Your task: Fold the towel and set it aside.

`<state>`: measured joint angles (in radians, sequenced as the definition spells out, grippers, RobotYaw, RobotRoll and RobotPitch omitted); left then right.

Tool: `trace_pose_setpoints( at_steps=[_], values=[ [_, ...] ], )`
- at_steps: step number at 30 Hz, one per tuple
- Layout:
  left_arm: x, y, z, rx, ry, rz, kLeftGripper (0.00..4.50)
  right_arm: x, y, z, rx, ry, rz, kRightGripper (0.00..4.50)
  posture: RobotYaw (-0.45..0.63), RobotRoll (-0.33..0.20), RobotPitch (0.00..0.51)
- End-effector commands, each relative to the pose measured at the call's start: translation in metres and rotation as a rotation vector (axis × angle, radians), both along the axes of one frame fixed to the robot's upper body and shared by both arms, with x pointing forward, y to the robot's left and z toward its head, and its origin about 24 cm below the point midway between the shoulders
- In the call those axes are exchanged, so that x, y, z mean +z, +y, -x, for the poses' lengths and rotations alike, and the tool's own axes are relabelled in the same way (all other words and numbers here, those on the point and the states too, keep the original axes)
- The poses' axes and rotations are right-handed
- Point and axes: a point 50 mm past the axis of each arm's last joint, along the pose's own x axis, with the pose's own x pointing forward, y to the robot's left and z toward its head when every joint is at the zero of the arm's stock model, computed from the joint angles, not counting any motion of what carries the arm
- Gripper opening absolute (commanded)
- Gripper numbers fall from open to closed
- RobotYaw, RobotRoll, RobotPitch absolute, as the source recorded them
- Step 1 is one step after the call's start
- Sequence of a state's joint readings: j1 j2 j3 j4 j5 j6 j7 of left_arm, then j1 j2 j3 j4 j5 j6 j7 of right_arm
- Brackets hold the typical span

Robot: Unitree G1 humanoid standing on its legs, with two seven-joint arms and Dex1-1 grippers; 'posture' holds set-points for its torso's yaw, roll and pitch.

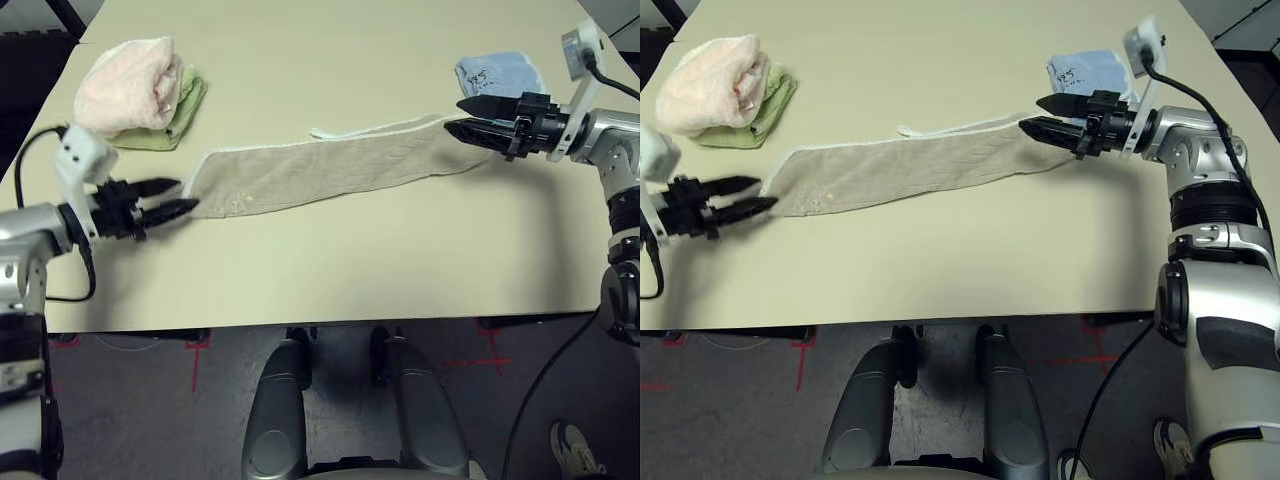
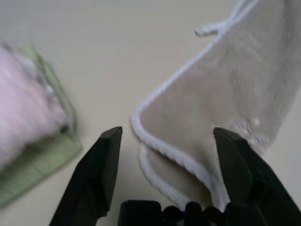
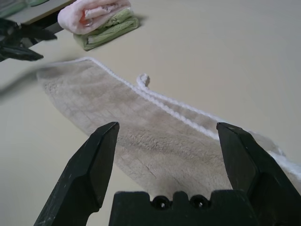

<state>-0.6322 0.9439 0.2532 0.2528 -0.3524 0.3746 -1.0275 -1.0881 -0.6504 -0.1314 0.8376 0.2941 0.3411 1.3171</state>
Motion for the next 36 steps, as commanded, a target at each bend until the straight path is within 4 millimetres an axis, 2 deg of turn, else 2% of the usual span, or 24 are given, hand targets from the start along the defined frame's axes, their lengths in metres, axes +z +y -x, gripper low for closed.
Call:
trace_pose_setpoints(
  at_steps=[1,3,8,11,15,19,25,31,36],
  values=[
    [0.011,-0.006,-0.004,0.015,-0.031,0.045,4.48,-0.004,-0.006,0.002,-0.021,0.01,-0.015,4.5,-0.05,0.0,0.265],
    [0.01,-0.011,-0.004,-0.009,0.03,0.069,4.48,-0.005,-0.005,0.002,-0.02,0.01,-0.016,4.5,-0.04,0.0,0.267],
    [-0.008,-0.017,-0.004,-0.019,0.238,0.128,4.48,-0.005,-0.002,0.001,-0.014,0.007,-0.018,4.5,-0.04,0.0,0.267],
    [-0.016,-0.019,-0.011,0.014,0.256,0.151,4.48,-0.005,-0.001,0.002,-0.009,0.003,-0.019,4.5,-0.04,0.0,0.268],
    [-0.024,-0.031,-0.017,-0.028,0.26,0.191,4.48,-0.006,0.001,0.002,-0.005,0.0,-0.019,4.5,-0.05,0.0,0.271],
    [-0.042,-0.037,-0.022,-0.043,0.329,0.214,4.48,-0.006,0.003,0.002,0.002,-0.001,-0.011,4.5,-0.05,0.0,0.273],
    [-0.044,-0.043,-0.025,-0.106,0.36,0.282,4.48,-0.006,0.004,0.002,0.006,-0.004,-0.007,4.5,-0.05,0.0,0.271],
    [-0.051,-0.039,-0.02,-0.101,0.538,0.281,4.48,-0.005,0.006,0.002,0.011,-0.006,-0.001,4.5,-0.05,0.0,0.268],
    [-0.056,-0.025,-0.02,-0.025,0.611,0.198,4.48,-0.005,0.008,0.002,0.018,-0.009,0.003,4.5,-0.05,0.0,0.266]
  ],
)
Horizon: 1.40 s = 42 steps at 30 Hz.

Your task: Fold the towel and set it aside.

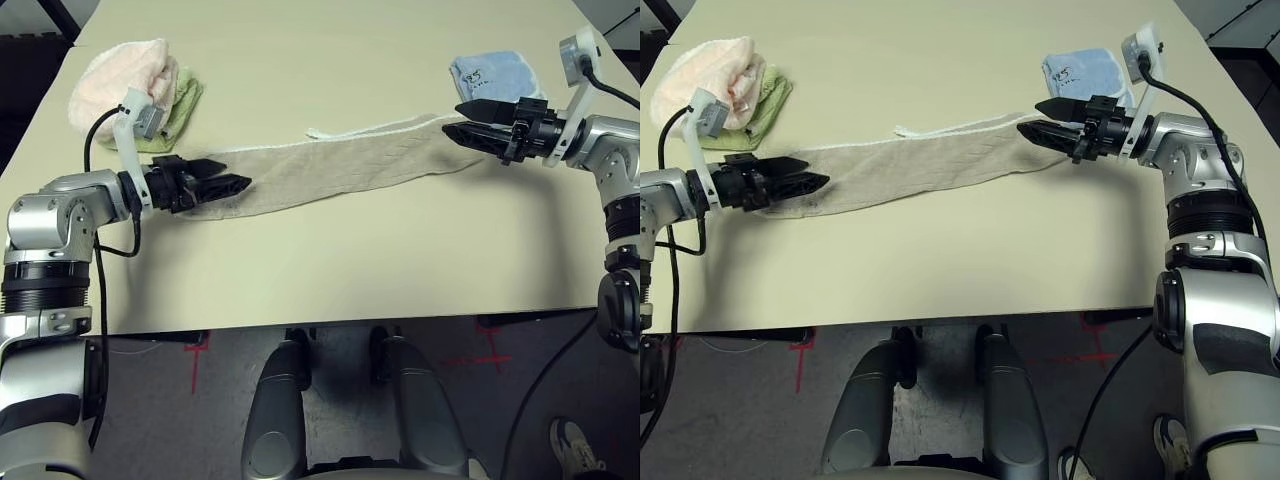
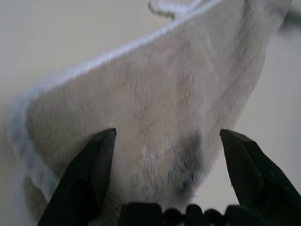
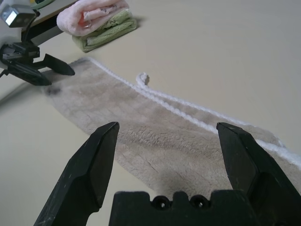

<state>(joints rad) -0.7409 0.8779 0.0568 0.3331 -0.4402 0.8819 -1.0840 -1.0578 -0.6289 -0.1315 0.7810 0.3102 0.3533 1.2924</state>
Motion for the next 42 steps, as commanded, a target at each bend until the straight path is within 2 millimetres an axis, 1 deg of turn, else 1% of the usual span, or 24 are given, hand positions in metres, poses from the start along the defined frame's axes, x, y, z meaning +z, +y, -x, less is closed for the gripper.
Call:
trace_pose_setpoints(
  at_steps=[1,4,9,14,17,21,23,25,26,28,31,34,36,38,40,42],
  values=[
    [-0.005,0.009,0.0,0.028,0.06,-0.062,4.48,-0.002,0.0,0.002,0.01,-0.001,0.011,4.5,-0.05,0.0,0.266],
    [-0.004,0.015,-0.007,0.085,0.045,-0.138,4.48,-0.001,0.001,0.002,0.014,-0.004,0.011,4.5,-0.05,0.0,0.266],
    [0.006,0.019,-0.026,0.176,-0.118,-0.21,4.48,0.0,0.002,0.003,0.013,-0.006,0.011,4.5,-0.05,0.0,0.264],
    [0.007,0.014,-0.038,0.185,-0.18,-0.236,4.48,0.001,0.002,0.002,0.01,-0.01,0.012,4.5,-0.05,0.0,0.266],
    [0.009,0.007,-0.045,0.173,-0.213,-0.228,4.48,0.001,0.002,0.002,0.009,-0.014,0.011,4.5,-0.05,0.0,0.266],
    [0.014,0.001,-0.048,0.134,-0.23,-0.218,4.48,0.002,0.001,0.002,0.001,-0.019,0.021,4.5,-0.05,0.0,0.266],
    [0.019,0.001,-0.046,0.106,-0.24,-0.196,4.48,-0.002,-0.002,0.004,0.008,-0.012,0.059,4.5,-0.06,0.0,0.264],
    [0.029,-0.004,-0.038,0.016,-0.272,-0.103,4.48,-0.016,-0.009,0.01,0.037,-0.026,0.207,4.5,-0.06,0.0,0.264],
    [0.035,-0.006,-0.034,-0.012,-0.307,-0.047,4.48,-0.022,-0.012,0.012,0.04,-0.032,0.243,4.5,-0.05,0.0,0.268],
    [0.043,-0.003,-0.027,-0.032,-0.392,0.006,4.48,-0.025,-0.015,0.012,0.026,-0.084,0.236,4.5,-0.05,0.0,0.27],
    [0.047,-0.001,-0.015,-0.066,-0.489,0.005,4.48,-0.025,-0.018,0.011,0.002,-0.176,0.219,4.5,-0.04,0.0,0.272],
    [0.042,-0.002,-0.002,-0.137,-0.577,-0.07,4.48,-0.029,-0.021,0.012,0.016,-0.23,0.278,4.5,-0.04,0.0,0.271],
    [0.036,-0.002,0.004,-0.166,-0.591,-0.104,4.48,-0.033,-0.022,0.013,0.036,-0.256,0.316,4.5,-0.04,0.0,0.271],
    [0.027,0.002,0.009,-0.19,-0.598,-0.154,4.48,-0.035,-0.025,0.012,0.028,-0.254,0.314,4.5,-0.03,0.0,0.272],
    [0.016,0.006,0.013,-0.206,-0.577,-0.194,4.48,-0.037,-0.032,0.01,-0.029,-0.191,0.251,4.5,-0.03,0.0,0.275],
    [0.011,0.007,0.015,-0.213,-0.562,-0.2,4.48,-0.037,-0.037,0.007,-0.096,-0.087,0.116,4.5,-0.04,0.0,0.276]
  ],
)
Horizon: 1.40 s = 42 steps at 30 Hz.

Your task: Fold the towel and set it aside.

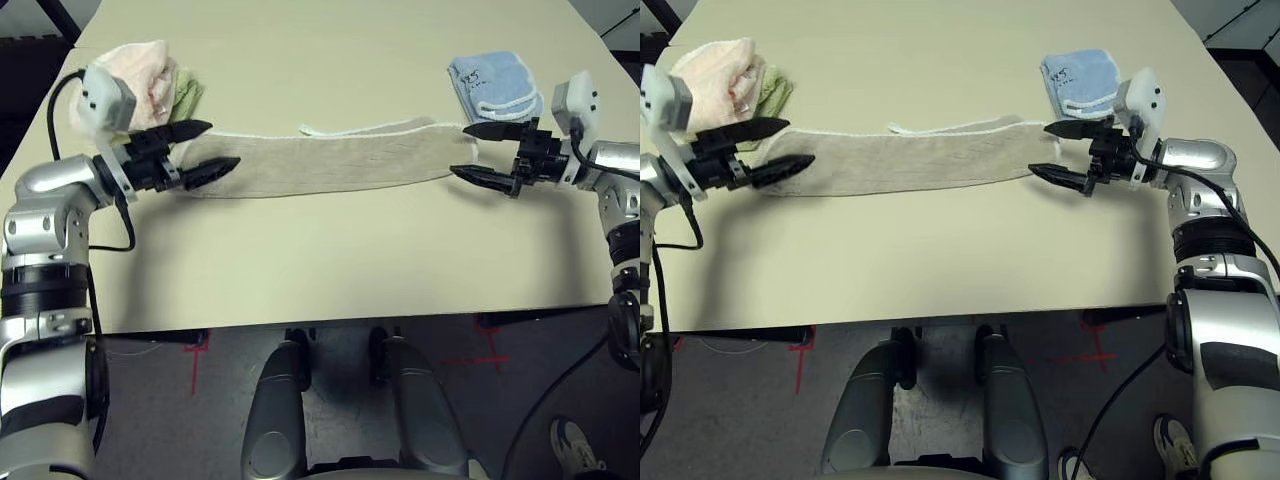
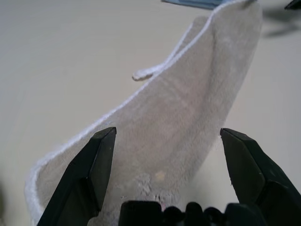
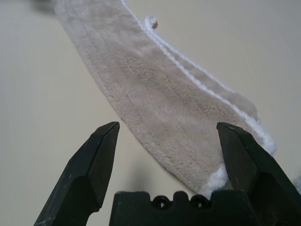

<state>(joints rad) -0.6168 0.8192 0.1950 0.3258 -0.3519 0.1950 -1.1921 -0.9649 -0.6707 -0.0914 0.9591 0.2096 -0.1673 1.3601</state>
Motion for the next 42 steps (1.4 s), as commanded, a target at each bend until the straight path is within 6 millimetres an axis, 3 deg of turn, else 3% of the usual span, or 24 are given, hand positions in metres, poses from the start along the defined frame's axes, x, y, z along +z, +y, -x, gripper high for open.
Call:
trace_pose_setpoints(
  at_steps=[1,7,19,26,34,42],
  values=[
    [-0.005,0.001,0.007,-0.024,0.0,-0.049,4.48,-0.002,-0.015,-0.002,-0.123,0.195,-0.252,4.5,-0.04,0.0,0.276],
    [-0.009,0.0,0.013,-0.043,-0.002,-0.046,4.48,-0.009,-0.021,0.015,-0.132,0.457,-0.434,4.5,-0.04,0.0,0.277],
    [-0.015,-0.002,0.023,-0.071,-0.002,-0.023,4.48,-0.013,-0.034,0.045,-0.187,0.544,-0.443,4.5,-0.05,0.0,0.279],
    [-0.02,0.0,0.024,-0.111,-0.002,-0.051,4.48,-0.016,-0.032,0.048,-0.206,0.591,-0.432,4.5,-0.06,0.0,0.276],
    [-0.017,-0.012,0.027,-0.153,-0.024,-0.037,4.48,-0.028,-0.034,0.054,-0.316,0.81,-0.629,4.5,-0.04,0.0,0.273],
    [-0.01,-0.024,0.03,-0.182,-0.032,-0.021,4.48,-0.04,-0.012,0.052,-0.346,0.876,-0.766,4.5,-0.03,0.0,0.274]
  ],
)
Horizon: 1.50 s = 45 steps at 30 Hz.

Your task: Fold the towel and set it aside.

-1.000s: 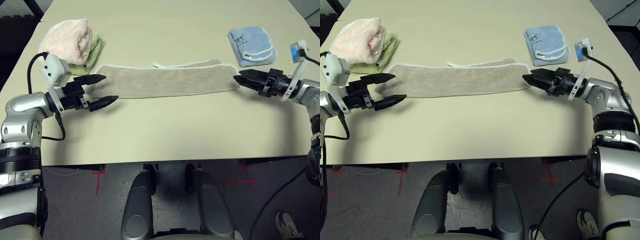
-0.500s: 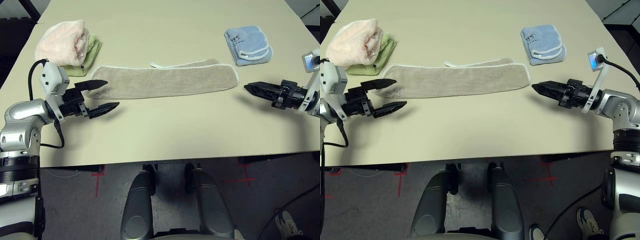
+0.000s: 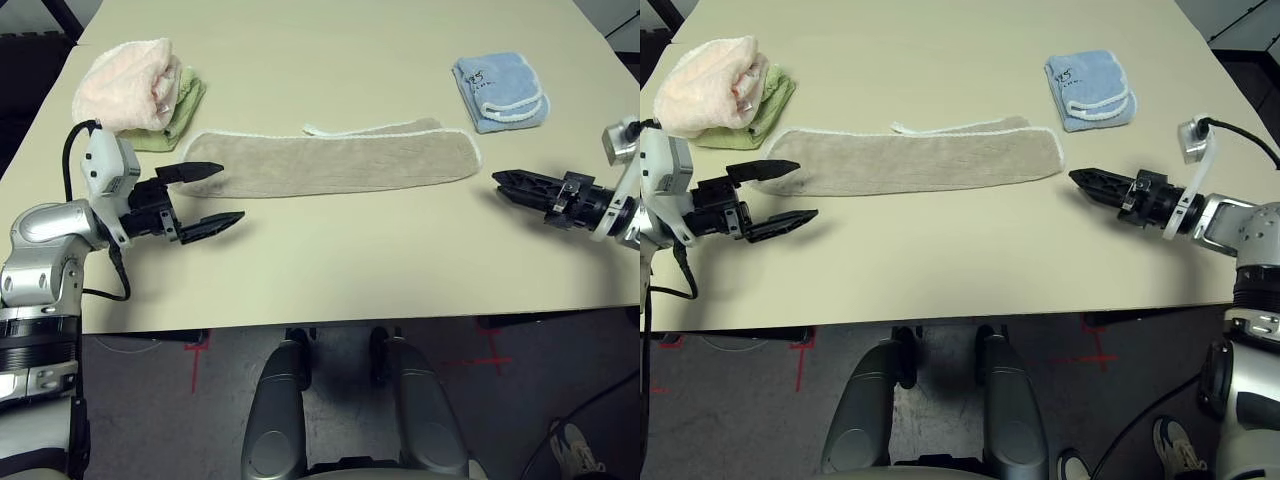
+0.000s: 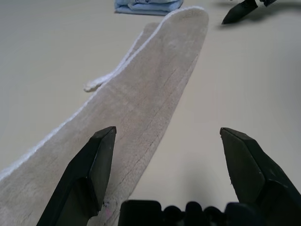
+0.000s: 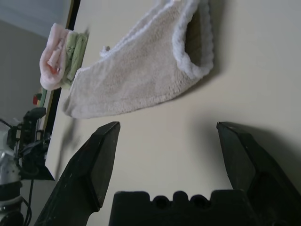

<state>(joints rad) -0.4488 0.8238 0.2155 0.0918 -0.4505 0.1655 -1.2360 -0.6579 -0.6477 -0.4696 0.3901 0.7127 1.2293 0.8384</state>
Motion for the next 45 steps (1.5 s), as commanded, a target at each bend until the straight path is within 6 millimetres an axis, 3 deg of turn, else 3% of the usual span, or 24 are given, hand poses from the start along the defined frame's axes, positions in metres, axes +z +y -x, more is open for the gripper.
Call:
trace_pose_setpoints(
  at_steps=[1,12,19,22,32,39,45],
  values=[
    [-0.003,-0.005,0.002,-0.019,0.018,0.008,4.48,-0.006,0.007,0.0,-0.034,0.034,-0.026,4.5,-0.03,0.0,0.274],
    [-0.001,-0.007,0.004,-0.02,0.025,0.009,4.48,-0.017,0.03,-0.025,-0.143,0.072,-0.027,4.5,-0.02,0.0,0.271],
    [-0.001,-0.007,0.005,-0.016,0.026,0.005,4.48,-0.015,0.03,-0.034,-0.213,0.064,-0.011,4.5,-0.02,0.0,0.27],
    [-0.001,-0.007,0.005,-0.017,0.026,0.004,4.5,-0.015,0.029,-0.036,-0.242,0.064,-0.006,3.85,-0.02,0.0,0.269],
    [-0.003,-0.008,0.004,-0.02,0.035,0.008,4.5,-0.015,0.028,-0.031,-0.253,0.055,-0.013,0.02,-0.03,0.0,0.266],
    [-0.003,-0.008,0.003,-0.021,0.035,0.01,4.5,-0.013,0.025,-0.023,-0.263,0.035,-0.018,0.02,-0.04,0.0,0.262],
    [-0.002,-0.008,0.002,-0.023,0.033,0.008,4.5,-0.001,0.011,-0.005,-0.226,-0.004,-0.028,0.02,-0.04,0.0,0.262]
  ],
)
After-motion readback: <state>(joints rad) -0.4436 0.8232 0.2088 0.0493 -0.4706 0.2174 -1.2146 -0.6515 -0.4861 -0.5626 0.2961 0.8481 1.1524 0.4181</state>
